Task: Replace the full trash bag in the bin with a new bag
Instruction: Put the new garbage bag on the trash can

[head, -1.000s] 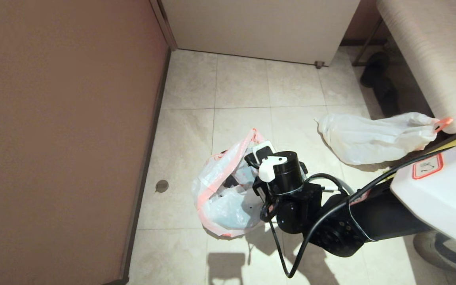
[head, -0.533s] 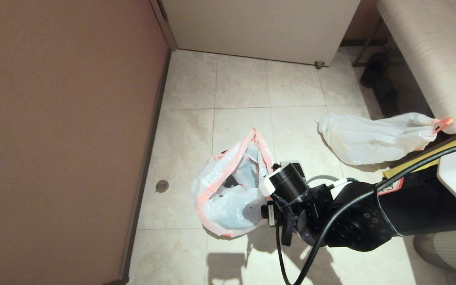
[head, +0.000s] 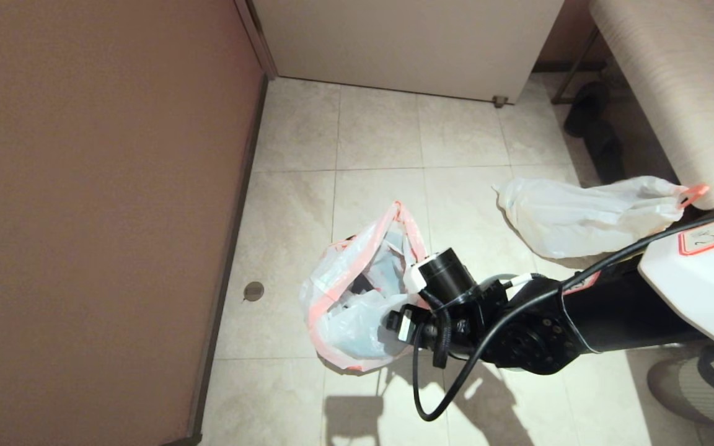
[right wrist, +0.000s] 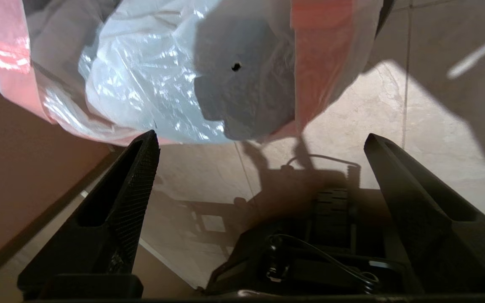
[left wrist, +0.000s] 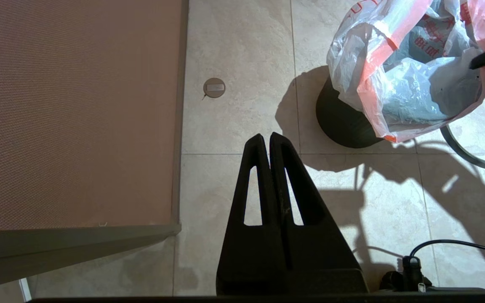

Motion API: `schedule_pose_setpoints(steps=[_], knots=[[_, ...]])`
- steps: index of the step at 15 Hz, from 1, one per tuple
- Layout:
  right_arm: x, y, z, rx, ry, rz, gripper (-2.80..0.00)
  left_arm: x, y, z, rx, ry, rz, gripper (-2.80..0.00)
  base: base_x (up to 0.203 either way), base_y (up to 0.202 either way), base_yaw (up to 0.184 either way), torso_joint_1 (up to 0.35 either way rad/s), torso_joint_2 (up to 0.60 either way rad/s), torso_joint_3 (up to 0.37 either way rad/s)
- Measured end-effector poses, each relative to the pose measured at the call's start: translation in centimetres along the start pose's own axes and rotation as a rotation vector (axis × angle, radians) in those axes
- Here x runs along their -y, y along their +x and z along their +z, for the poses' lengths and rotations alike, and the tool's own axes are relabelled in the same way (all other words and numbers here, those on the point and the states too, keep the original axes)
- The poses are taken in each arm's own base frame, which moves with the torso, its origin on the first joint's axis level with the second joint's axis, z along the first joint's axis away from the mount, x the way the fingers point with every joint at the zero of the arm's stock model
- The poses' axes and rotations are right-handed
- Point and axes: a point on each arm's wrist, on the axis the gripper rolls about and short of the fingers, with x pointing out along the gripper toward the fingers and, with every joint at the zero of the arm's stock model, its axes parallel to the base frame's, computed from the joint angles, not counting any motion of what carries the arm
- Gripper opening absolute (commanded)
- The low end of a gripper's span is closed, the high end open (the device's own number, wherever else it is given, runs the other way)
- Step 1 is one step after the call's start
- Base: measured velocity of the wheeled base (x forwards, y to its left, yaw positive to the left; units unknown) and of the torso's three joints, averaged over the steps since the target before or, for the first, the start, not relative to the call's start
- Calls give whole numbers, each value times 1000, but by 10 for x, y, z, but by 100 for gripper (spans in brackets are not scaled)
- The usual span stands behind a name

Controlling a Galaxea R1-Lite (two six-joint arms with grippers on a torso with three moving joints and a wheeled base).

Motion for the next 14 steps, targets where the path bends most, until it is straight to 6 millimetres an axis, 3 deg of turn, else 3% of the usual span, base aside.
schedule_pose_setpoints(steps=[7, 10, 14], knots=[[-48, 11, 19, -100, 200, -34, 0, 0, 0, 0, 0, 0, 0, -280, 0, 0, 0, 0, 0, 0], [-61, 25, 6, -185, 250, -108, 0, 0, 0, 0, 0, 0, 0, -280, 0, 0, 0, 0, 0, 0], [-58, 59, -15, -225, 248, -162, 0, 0, 0, 0, 0, 0, 0, -280, 0, 0, 0, 0, 0, 0]])
